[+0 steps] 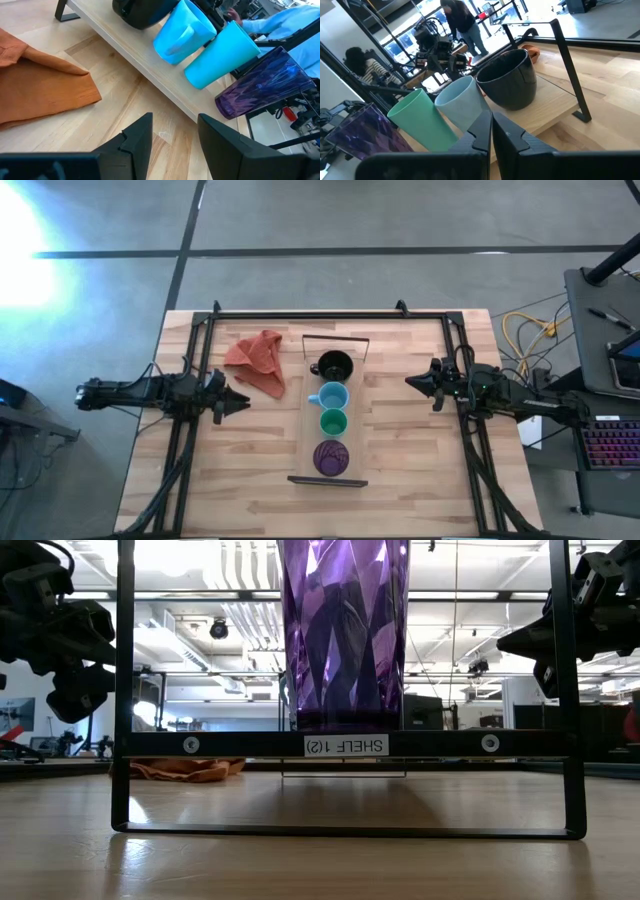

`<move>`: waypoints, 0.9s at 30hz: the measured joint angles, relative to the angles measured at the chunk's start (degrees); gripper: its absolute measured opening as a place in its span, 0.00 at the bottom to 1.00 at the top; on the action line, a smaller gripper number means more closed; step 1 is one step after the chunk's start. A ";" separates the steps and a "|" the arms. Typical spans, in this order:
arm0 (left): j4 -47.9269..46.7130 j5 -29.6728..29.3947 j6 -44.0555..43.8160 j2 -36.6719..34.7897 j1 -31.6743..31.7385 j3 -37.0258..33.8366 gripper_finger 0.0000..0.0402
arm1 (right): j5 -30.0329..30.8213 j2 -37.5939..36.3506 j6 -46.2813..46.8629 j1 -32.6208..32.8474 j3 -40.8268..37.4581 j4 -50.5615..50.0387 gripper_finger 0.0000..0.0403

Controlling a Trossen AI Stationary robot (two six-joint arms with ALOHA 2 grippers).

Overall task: Stack small to large cups/mugs on shelf
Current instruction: Return to Home Position

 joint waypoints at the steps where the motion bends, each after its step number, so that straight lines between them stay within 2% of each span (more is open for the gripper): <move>1: 0.00 0.00 0.00 0.00 0.00 0.00 0.35 | -0.01 0.00 0.00 0.00 0.00 0.02 0.02; 27: 0.00 -0.01 0.01 0.51 -0.01 0.00 0.35 | 0.00 0.00 0.00 0.00 0.00 0.02 0.02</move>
